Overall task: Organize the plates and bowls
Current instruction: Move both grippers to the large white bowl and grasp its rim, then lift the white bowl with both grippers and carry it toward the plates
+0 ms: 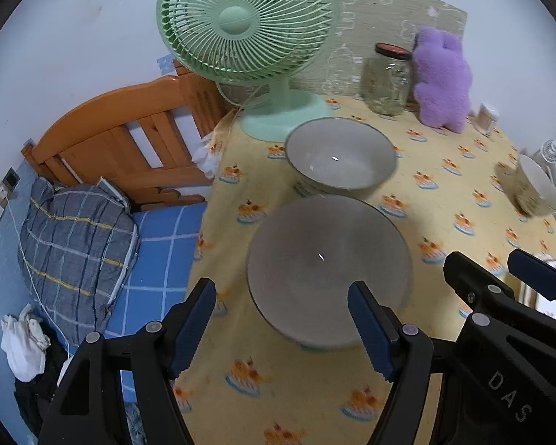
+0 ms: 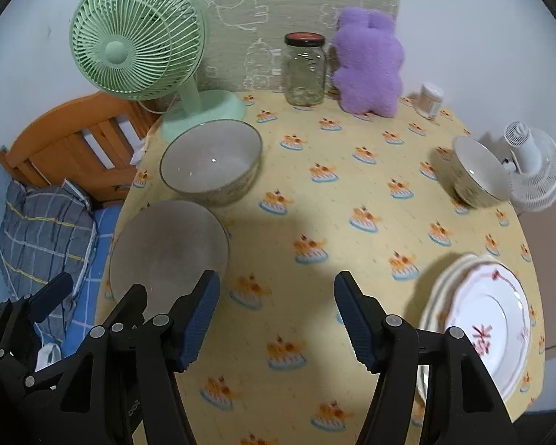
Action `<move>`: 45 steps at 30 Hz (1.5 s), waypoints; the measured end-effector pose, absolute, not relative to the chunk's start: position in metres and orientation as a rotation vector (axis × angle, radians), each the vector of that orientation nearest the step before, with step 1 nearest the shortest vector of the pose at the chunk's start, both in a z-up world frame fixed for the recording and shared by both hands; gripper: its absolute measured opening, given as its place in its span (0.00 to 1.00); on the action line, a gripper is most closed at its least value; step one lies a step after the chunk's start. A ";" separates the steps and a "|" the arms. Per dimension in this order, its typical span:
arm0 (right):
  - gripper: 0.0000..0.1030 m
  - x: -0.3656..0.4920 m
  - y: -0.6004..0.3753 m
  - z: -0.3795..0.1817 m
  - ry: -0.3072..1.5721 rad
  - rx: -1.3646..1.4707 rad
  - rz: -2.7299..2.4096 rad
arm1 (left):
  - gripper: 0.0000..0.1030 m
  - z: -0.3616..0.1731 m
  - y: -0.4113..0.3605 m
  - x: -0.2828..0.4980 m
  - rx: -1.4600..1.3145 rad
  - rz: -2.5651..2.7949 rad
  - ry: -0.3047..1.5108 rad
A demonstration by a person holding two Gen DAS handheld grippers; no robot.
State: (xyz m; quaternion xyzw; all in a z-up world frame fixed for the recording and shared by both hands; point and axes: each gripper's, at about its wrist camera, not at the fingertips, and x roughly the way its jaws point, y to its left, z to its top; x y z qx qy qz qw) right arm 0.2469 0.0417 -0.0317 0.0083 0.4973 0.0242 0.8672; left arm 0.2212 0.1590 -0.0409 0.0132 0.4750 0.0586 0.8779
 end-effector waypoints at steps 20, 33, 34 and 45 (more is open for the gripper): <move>0.33 0.303 0.079 -0.096 1.172 0.010 0.082 | 0.50 -0.105 0.185 0.279 -0.006 0.115 1.163; 0.19 0.300 0.082 -0.097 1.203 0.011 0.105 | 0.30 -0.105 0.180 0.274 -0.017 0.069 1.175; 0.19 0.299 0.081 -0.096 1.202 0.009 0.104 | 0.30 -0.103 0.179 0.272 -0.014 0.066 1.175; 0.19 0.262 0.054 -0.081 1.202 0.014 0.061 | 0.30 -0.092 0.153 0.241 -0.016 0.016 1.175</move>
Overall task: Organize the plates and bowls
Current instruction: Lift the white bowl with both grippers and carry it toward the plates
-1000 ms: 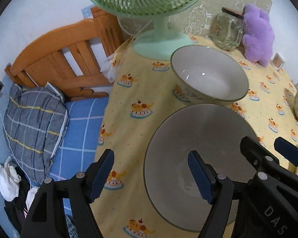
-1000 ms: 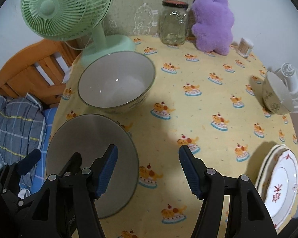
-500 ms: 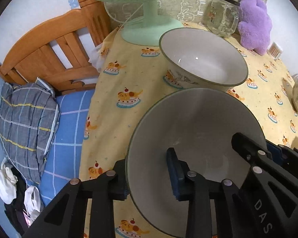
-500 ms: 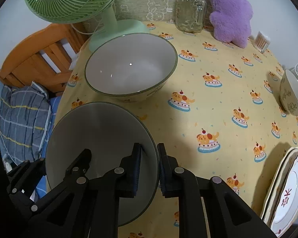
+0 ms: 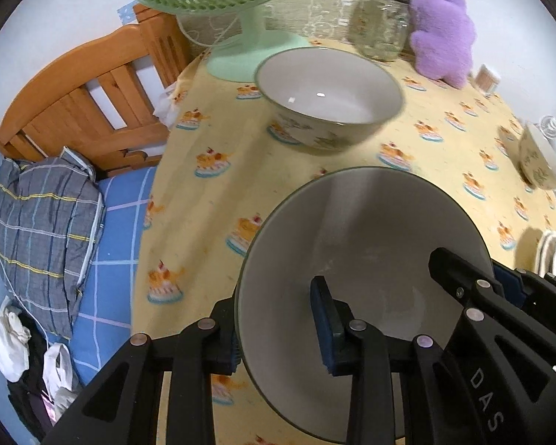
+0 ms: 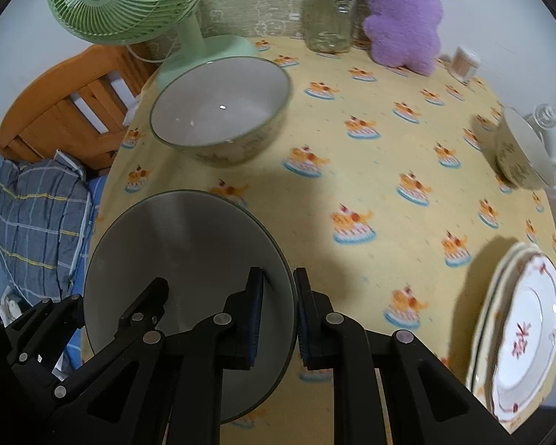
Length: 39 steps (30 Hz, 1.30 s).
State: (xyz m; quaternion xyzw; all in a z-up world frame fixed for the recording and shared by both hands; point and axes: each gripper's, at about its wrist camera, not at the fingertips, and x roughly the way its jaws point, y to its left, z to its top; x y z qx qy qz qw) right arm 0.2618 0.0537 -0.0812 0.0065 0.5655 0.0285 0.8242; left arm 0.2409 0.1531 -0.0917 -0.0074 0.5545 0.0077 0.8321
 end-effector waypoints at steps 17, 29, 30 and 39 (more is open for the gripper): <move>0.19 0.177 -0.032 -0.064 1.184 0.032 -0.014 | 0.30 -0.081 0.069 0.170 0.002 -0.060 1.170; 0.19 0.157 -0.078 -0.073 1.202 0.048 -0.038 | 0.30 -0.090 0.023 0.153 -0.003 -0.084 1.202; 0.19 0.156 -0.079 -0.073 1.204 0.048 -0.040 | 0.30 -0.091 0.021 0.152 -0.006 -0.086 1.207; 0.19 0.161 -0.088 -0.084 1.226 0.061 0.001 | 0.30 -0.096 0.013 0.152 0.011 -0.035 1.202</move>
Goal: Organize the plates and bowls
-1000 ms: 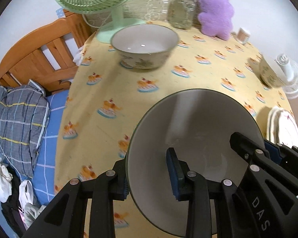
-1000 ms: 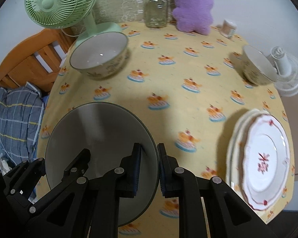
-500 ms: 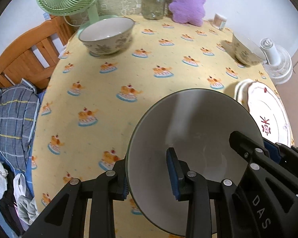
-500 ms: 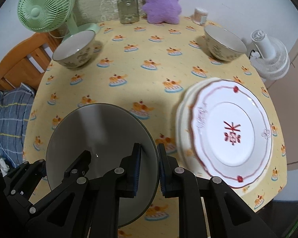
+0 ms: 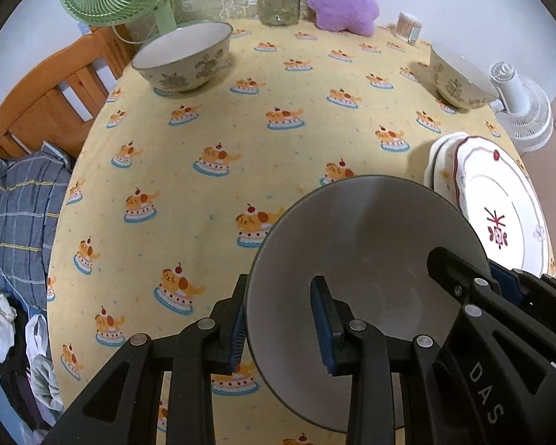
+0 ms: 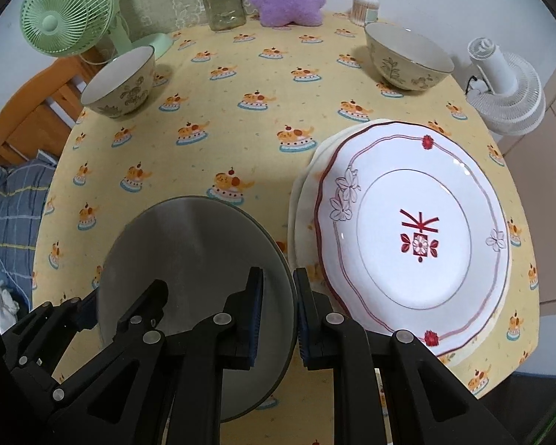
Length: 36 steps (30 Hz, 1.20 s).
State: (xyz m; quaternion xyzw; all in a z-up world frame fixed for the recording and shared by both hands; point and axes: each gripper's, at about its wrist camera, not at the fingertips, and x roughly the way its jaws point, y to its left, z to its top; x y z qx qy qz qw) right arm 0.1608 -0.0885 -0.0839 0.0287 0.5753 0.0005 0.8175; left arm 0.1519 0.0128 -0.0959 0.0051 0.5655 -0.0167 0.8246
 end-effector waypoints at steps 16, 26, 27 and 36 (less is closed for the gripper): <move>0.48 0.167 -0.089 -0.071 1.221 -0.001 0.092 | 0.70 -0.084 0.016 0.147 -0.020 -0.010 1.193; 0.62 0.178 -0.083 -0.049 1.172 -0.049 0.189 | 0.77 -0.063 0.022 0.150 -0.072 0.054 1.148; 0.62 0.181 -0.081 -0.048 1.171 -0.046 0.200 | 0.77 -0.062 0.024 0.152 -0.079 0.065 1.144; 0.63 0.213 -0.062 -0.035 1.117 0.007 0.333 | 0.75 -0.045 0.045 0.177 -0.087 0.184 1.086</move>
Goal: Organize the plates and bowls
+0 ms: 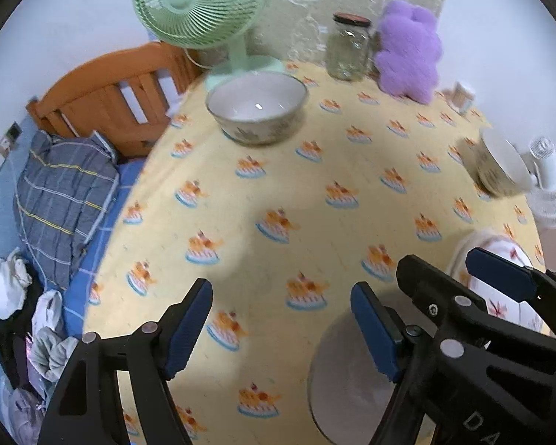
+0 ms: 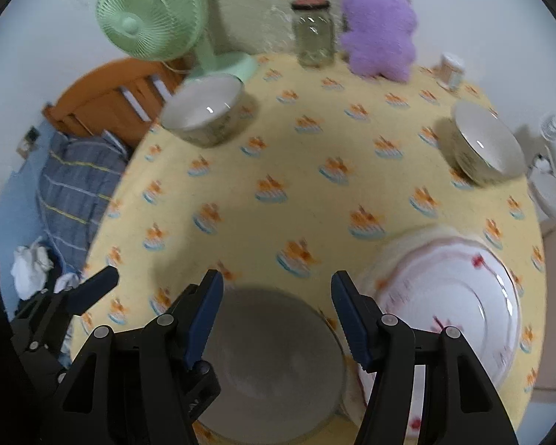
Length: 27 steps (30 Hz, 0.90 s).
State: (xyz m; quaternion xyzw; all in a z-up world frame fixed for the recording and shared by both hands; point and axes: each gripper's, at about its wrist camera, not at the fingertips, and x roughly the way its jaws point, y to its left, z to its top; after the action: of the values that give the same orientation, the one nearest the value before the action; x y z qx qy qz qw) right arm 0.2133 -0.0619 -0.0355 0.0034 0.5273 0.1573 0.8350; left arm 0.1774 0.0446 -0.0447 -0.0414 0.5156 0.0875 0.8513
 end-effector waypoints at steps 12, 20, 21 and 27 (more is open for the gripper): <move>0.63 0.286 -0.008 -0.031 1.073 -0.030 0.213 | 0.74 -0.036 0.092 0.246 -0.054 0.171 1.021; 0.63 0.329 0.031 -0.032 1.046 -0.014 0.161 | 0.74 -0.043 0.132 0.300 -0.028 0.139 1.004; 0.63 0.334 0.035 -0.032 1.045 -0.010 0.159 | 0.73 -0.043 0.136 0.306 -0.025 0.139 1.001; 0.63 0.374 0.055 -0.043 1.050 0.049 0.138 | 0.71 -0.051 0.159 0.345 -0.021 0.139 0.987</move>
State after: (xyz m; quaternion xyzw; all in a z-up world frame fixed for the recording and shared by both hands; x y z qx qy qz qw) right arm 0.3741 0.0554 -0.0430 0.0232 0.5006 0.0659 0.8628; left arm 0.3446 0.1587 -0.0514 -0.0101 0.4731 0.0669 0.8784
